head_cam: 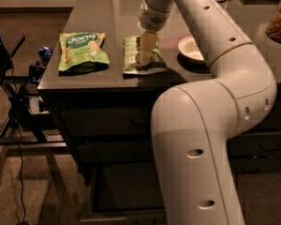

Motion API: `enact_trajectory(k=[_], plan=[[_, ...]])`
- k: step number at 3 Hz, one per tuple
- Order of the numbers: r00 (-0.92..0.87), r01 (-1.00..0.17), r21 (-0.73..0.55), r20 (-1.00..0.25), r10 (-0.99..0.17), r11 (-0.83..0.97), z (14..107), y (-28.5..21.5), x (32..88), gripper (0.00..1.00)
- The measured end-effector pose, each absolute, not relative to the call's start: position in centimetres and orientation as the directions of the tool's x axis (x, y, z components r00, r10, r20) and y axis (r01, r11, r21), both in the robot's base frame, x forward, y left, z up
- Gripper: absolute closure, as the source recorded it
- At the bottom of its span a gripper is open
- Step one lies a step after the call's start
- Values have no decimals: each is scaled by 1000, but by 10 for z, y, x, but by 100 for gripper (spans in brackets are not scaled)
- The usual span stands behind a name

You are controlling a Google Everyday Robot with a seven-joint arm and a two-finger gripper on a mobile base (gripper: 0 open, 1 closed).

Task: Place green jalapeno chip bag into bottom drawer

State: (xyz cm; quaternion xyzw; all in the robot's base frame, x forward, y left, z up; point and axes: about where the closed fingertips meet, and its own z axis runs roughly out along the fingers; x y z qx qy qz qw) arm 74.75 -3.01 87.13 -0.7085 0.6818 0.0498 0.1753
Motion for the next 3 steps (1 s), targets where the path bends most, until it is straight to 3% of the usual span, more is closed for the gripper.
enact_trajectory(k=[2, 3], plan=[[12, -989, -140, -340, -940, 37, 848, -28, 758, 0], [-12, -992, -113, -350, -937, 55, 837, -30, 757, 16]])
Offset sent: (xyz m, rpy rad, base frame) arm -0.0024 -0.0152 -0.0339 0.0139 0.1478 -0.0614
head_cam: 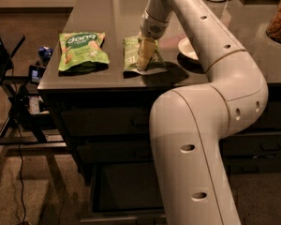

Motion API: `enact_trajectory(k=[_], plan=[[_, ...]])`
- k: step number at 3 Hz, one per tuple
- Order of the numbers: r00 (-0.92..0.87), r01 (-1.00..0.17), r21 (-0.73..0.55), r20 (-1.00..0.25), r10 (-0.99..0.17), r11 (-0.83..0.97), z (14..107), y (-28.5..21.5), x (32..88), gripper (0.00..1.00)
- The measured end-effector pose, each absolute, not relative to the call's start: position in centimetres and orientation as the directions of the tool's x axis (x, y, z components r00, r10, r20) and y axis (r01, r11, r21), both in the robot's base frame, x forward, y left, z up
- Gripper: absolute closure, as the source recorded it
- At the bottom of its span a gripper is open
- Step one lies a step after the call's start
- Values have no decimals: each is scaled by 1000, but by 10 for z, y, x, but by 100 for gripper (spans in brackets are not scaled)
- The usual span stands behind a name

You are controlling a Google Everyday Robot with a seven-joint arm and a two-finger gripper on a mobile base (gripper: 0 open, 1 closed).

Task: Place green jalapeno chip bag into bottom drawer

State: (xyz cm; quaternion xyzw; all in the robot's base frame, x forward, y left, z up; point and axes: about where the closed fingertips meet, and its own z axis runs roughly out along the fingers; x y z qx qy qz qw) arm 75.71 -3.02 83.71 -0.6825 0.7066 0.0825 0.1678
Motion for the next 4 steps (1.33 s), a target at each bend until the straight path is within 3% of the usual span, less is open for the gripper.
enact_trajectory(k=[3, 4], plan=[[-12, -992, -113, -350, -937, 55, 837, -30, 757, 85], [-12, -992, -113, -350, -937, 55, 837, -30, 757, 100]])
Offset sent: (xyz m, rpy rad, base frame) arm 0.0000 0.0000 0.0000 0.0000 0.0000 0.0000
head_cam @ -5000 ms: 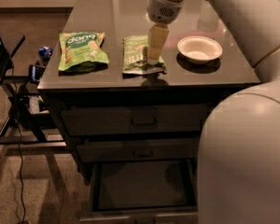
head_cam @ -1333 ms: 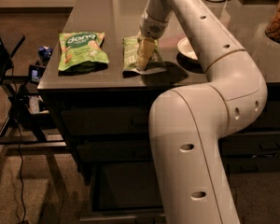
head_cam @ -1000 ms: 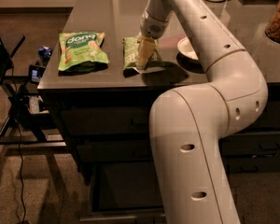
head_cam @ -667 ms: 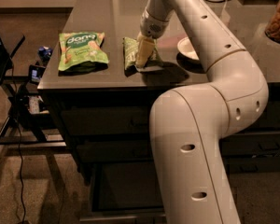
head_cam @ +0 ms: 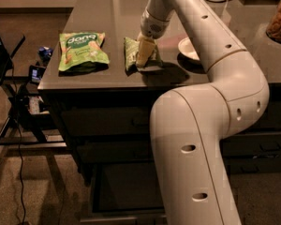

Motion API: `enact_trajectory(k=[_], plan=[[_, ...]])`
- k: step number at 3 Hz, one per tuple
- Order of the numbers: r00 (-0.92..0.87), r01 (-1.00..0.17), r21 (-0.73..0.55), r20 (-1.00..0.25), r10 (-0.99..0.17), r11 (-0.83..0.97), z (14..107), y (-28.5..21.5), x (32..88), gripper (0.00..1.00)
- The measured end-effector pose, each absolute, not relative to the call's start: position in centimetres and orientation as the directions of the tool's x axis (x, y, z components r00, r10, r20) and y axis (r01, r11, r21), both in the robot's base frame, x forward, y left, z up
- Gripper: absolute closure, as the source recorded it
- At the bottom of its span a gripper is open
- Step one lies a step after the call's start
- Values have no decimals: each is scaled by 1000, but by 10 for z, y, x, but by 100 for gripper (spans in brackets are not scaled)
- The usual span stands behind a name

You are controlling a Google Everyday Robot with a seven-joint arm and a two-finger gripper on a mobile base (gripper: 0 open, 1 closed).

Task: Place green jalapeno chip bag into bottom drawer

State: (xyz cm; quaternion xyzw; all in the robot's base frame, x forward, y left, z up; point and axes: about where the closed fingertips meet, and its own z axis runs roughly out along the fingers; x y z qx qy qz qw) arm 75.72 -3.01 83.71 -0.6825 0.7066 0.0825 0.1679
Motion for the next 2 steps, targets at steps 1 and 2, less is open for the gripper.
enact_trajectory(k=[1, 2], plan=[[-12, -992, -113, -350, -937, 55, 837, -30, 757, 100], [-12, -992, -113, -350, -937, 55, 844, -30, 757, 100]])
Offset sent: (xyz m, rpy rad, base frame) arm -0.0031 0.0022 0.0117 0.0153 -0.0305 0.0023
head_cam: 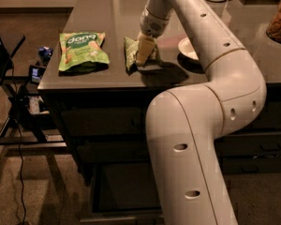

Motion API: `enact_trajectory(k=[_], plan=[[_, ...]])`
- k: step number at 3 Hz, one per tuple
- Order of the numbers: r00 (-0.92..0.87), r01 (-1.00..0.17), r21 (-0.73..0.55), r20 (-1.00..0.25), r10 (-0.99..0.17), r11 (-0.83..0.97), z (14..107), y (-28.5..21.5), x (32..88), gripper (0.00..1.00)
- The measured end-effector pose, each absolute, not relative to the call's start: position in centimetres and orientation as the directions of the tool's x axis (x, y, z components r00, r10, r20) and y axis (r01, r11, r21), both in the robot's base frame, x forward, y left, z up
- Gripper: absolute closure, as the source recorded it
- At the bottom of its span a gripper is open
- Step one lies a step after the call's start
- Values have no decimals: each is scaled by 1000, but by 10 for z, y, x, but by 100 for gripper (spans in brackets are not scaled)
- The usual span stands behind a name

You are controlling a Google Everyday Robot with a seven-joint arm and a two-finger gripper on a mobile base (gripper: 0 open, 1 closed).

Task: Place green jalapeno chip bag into bottom drawer

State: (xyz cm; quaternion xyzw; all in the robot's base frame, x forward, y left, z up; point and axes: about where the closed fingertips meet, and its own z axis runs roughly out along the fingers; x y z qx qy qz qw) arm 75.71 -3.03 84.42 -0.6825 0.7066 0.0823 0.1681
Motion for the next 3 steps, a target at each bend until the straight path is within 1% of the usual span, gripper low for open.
enact_trajectory(k=[1, 3], plan=[[14, -982, -181, -371, -929, 58, 863, -30, 762, 100], [60, -969, -244, -405, -913, 44, 884, -27, 739, 100]])
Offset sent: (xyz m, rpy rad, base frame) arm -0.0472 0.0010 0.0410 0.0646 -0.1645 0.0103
